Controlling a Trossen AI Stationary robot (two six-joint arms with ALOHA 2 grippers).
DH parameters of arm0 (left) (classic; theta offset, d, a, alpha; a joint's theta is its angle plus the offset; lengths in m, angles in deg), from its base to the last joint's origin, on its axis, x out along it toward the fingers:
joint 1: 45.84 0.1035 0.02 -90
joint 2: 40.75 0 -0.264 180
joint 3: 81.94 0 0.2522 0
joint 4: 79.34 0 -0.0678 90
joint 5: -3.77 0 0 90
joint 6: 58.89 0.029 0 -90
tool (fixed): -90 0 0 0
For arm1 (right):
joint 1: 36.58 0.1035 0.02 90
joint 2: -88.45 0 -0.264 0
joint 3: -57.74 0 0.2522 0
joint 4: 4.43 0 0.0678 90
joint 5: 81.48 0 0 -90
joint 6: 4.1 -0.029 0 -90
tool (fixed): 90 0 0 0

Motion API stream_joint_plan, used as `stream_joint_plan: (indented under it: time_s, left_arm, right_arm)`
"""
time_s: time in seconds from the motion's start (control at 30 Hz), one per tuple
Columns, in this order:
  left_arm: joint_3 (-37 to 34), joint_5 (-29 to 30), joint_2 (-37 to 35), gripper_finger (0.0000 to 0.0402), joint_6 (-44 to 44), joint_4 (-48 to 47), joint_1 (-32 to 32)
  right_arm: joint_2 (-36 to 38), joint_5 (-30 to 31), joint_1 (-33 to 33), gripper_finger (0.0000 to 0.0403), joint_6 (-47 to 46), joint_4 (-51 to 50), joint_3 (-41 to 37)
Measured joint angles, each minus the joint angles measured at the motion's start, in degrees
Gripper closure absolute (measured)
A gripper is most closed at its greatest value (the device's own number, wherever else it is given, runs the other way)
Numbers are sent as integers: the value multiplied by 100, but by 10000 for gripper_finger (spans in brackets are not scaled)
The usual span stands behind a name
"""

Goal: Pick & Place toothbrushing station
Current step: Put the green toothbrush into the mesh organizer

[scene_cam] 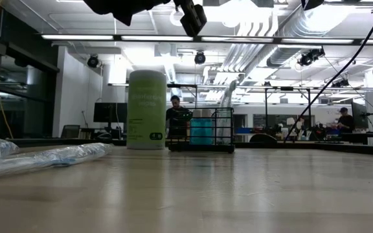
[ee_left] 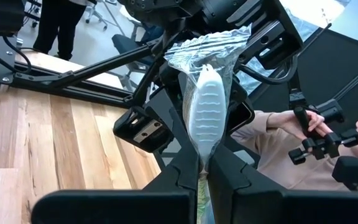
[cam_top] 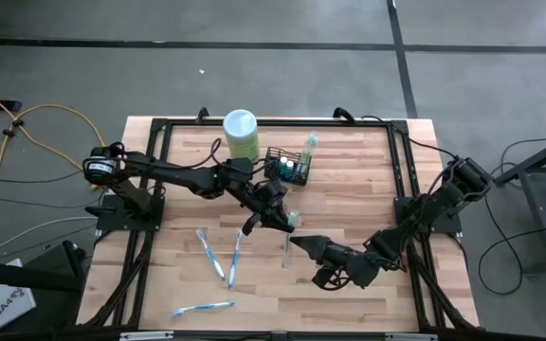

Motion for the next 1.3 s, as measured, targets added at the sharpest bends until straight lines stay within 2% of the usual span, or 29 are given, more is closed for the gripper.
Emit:
stream_joint_plan:
  time_s: [0.23, 0.53, 0.67, 0.83, 1.03, 1.3]
  left_arm:
    - [0, 4, 0, 395, -11, 1, 0]
    - [0, 24, 0, 393, -11, 4, 0]
    - [0, 24, 0, 393, -11, 6, 0]
    - [0, 22, 0, 392, -11, 4, 0]
    - [0, 22, 0, 392, -11, 4, 0]
    - [0, 246, 0, 392, 494, -10, 253]
  right_arm:
    - [0, -29, -30, 386, 0, 0, 0]
    - [0, -61, -73, 298, -152, -2, 0]
    - [0, 40, -56, 275, -162, -2, 0]
    - [0, 588, 96, 270, -226, -7, 0]
    - [0, 1498, 370, 270, -914, -7, 0]
    - [0, 1565, 684, 270, -1816, -7, 0]
